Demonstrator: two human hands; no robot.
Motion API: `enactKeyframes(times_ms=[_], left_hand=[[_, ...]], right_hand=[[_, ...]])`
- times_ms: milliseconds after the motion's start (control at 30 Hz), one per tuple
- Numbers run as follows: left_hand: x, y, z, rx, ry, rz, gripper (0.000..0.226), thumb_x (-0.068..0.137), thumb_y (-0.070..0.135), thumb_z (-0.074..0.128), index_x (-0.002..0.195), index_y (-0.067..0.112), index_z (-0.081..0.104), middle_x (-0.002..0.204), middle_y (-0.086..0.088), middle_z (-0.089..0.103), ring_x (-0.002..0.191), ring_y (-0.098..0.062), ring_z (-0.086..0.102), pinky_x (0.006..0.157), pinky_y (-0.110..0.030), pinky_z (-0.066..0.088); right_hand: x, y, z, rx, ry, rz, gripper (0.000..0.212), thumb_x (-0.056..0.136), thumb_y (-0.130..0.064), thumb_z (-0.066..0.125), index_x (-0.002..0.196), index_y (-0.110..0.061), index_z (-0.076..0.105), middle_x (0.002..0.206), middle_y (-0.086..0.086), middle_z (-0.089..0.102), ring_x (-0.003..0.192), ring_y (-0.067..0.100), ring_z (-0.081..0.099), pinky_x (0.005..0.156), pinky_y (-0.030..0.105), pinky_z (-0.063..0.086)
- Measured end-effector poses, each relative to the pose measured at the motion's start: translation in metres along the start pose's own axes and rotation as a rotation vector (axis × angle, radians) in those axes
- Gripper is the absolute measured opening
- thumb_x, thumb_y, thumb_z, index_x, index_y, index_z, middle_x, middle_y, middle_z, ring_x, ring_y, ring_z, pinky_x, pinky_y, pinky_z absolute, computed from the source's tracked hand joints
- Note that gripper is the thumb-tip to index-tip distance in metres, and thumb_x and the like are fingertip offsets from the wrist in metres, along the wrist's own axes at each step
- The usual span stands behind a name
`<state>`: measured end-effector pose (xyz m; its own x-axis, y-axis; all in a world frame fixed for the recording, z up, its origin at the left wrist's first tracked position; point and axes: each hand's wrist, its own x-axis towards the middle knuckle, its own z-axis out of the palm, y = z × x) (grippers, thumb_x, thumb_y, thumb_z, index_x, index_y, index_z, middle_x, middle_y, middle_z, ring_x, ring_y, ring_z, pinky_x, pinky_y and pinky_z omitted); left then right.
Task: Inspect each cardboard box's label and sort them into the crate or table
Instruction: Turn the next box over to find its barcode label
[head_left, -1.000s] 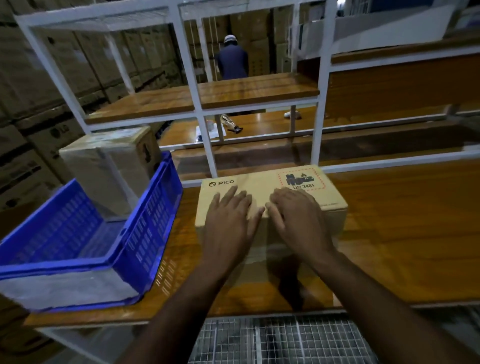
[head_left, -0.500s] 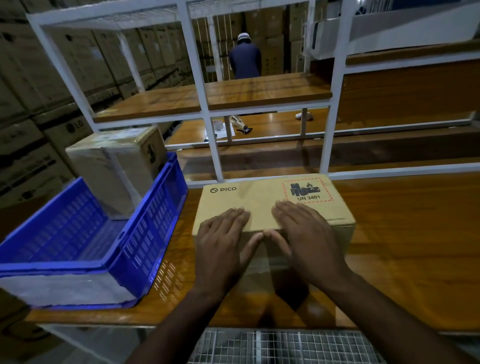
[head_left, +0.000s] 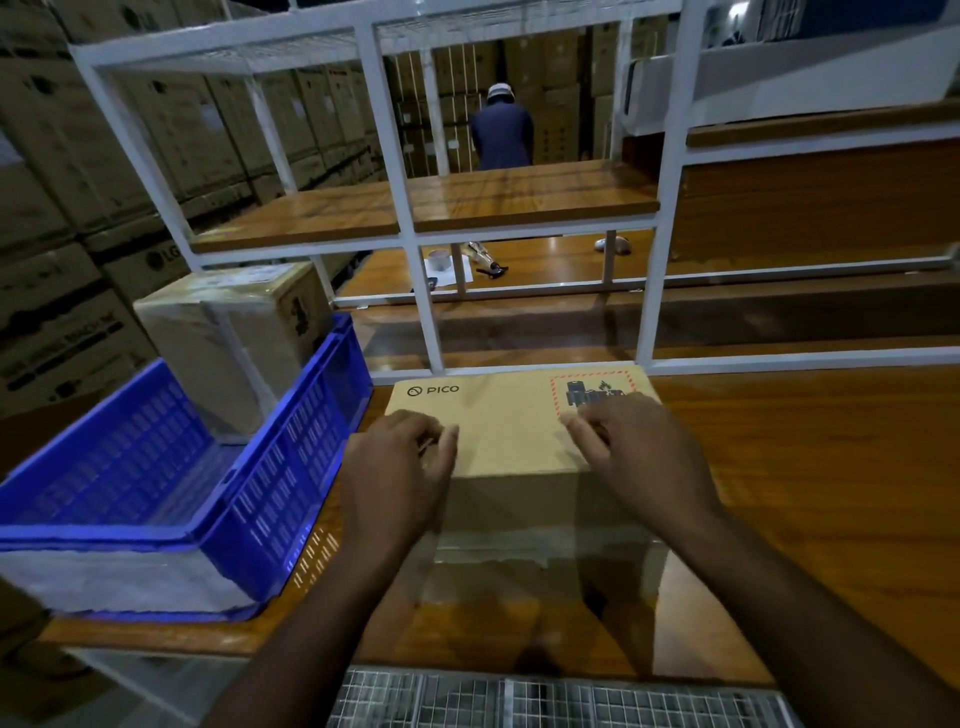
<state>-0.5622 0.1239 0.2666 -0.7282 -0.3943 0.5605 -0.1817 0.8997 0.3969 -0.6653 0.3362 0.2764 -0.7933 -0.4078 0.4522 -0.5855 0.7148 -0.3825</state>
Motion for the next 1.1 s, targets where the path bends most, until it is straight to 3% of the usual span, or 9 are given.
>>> enactKeyframes(times_ms=[67,133,200,367,533,700,800,900,1100], left_hand=[[0.010,-0.012,0.000,-0.047,-0.080,-0.128,0.036,0.088,0.049,0.067,0.113,0.023,0.069,0.117,0.004,0.065,0.106,-0.009,0.056,0.091,-0.036,0.046],[0.016,-0.019,-0.002,-0.198,-0.235,-0.333,0.066,0.084,0.054,0.072,0.138,0.022,0.052,0.142,-0.003,0.051,0.126,-0.018,0.049,0.098,-0.038,0.044],[0.016,-0.020,-0.005,-0.319,-0.315,-0.443,0.085,0.083,0.056,0.071,0.152,0.024,0.034,0.154,-0.004,0.039,0.135,-0.023,0.043,0.102,-0.041,0.043],[0.007,-0.021,-0.003,-0.341,-0.258,-0.376,0.090,0.083,0.057,0.071,0.156,0.028,0.027,0.158,-0.001,0.035,0.137,-0.022,0.041,0.102,-0.042,0.042],[0.000,-0.020,-0.006,-0.470,-0.119,-0.280,0.101,0.076,0.052,0.079,0.155,0.037,0.018,0.157,0.004,0.033,0.137,-0.018,0.039,0.108,-0.048,0.042],[-0.027,-0.022,0.011,-0.423,-0.066,-0.278,0.121,0.067,0.032,0.091,0.158,0.035,0.011,0.148,0.000,0.031,0.136,-0.019,0.039,0.107,-0.045,0.043],[-0.047,-0.025,0.023,-0.358,-0.059,-0.289,0.127,0.063,0.032,0.093,0.159,0.032,0.010,0.141,-0.004,0.035,0.126,-0.012,0.040,0.102,-0.037,0.042],[-0.058,-0.029,0.029,-0.292,-0.051,-0.282,0.128,0.061,0.037,0.094,0.159,0.032,0.012,0.141,-0.001,0.034,0.121,-0.003,0.033,0.095,-0.030,0.039],[-0.075,-0.032,0.037,-0.125,-0.151,-0.211,0.103,0.058,0.061,0.087,0.146,0.032,0.041,0.135,0.009,0.032,0.122,-0.013,0.046,0.080,-0.021,0.047]], right_hand=[[0.016,0.013,-0.001,-0.018,-0.002,0.114,0.026,0.091,-0.047,0.060,0.095,-0.023,0.070,0.093,-0.005,0.069,0.080,0.006,0.059,0.070,0.029,0.054],[0.027,0.028,0.003,0.008,-0.070,0.247,0.041,0.086,-0.050,0.066,0.114,-0.020,0.060,0.114,-0.003,0.060,0.104,0.016,0.055,0.084,0.037,0.052],[0.025,0.036,0.004,0.175,-0.136,0.341,0.054,0.086,-0.051,0.066,0.127,-0.022,0.048,0.125,-0.001,0.057,0.109,0.019,0.056,0.085,0.042,0.054],[0.010,0.038,0.003,0.238,-0.073,0.296,0.051,0.089,-0.042,0.066,0.131,-0.023,0.043,0.127,0.001,0.058,0.106,0.017,0.058,0.071,0.032,0.054],[0.003,0.036,-0.008,0.332,0.080,0.244,0.081,0.085,-0.034,0.073,0.149,-0.030,0.023,0.143,0.001,0.039,0.117,0.010,0.050,0.072,0.025,0.050],[-0.018,0.041,0.001,0.284,-0.005,0.306,0.121,0.074,-0.018,0.083,0.151,-0.045,-0.006,0.139,0.001,0.027,0.106,0.004,0.038,0.069,0.023,0.049],[-0.037,0.048,0.011,0.253,-0.039,0.315,0.119,0.073,-0.018,0.083,0.151,-0.047,-0.002,0.132,0.000,0.026,0.106,0.006,0.039,0.072,0.026,0.052],[-0.052,0.052,0.019,0.200,-0.021,0.305,0.103,0.070,-0.018,0.085,0.146,-0.042,0.019,0.132,0.000,0.026,0.116,0.015,0.046,0.078,0.031,0.056],[-0.069,0.055,0.039,0.030,-0.026,0.262,0.073,0.066,-0.035,0.088,0.126,-0.027,0.046,0.143,0.008,0.028,0.129,0.028,0.040,0.081,0.032,0.057]])
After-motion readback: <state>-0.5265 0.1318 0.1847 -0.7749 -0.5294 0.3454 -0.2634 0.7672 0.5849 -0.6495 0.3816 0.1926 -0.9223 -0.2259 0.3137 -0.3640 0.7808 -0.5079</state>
